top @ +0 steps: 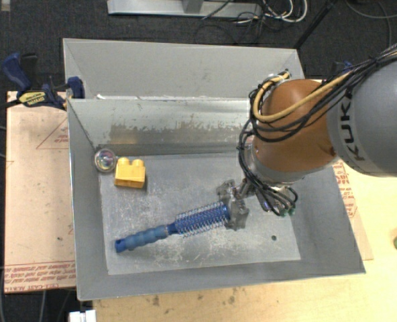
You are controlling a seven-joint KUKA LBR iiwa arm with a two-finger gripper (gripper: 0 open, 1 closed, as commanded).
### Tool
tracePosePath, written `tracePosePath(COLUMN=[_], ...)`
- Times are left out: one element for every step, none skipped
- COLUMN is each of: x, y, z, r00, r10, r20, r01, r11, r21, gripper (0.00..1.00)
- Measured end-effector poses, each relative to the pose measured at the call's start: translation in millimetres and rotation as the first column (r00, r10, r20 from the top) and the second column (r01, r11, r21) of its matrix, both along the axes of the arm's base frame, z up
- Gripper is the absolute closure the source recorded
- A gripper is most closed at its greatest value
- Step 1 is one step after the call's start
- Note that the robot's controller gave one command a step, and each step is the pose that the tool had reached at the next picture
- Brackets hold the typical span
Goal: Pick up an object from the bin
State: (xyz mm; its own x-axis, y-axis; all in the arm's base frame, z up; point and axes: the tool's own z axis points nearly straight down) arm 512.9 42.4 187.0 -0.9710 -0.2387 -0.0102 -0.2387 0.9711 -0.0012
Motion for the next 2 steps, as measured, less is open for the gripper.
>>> tracePosePath(x=[-2.2, -17.1], y=[-0.2, 1.7], z=[-4.3, -115.7], r00=[1.000, 0.999], r10=[0.000, -0.031], r20=[-0.008, -0.012], r01=[0.000, 0.031], r11=[1.000, 1.000], r21=[-0.001, 0.000], gripper=[0.00, 0.00])
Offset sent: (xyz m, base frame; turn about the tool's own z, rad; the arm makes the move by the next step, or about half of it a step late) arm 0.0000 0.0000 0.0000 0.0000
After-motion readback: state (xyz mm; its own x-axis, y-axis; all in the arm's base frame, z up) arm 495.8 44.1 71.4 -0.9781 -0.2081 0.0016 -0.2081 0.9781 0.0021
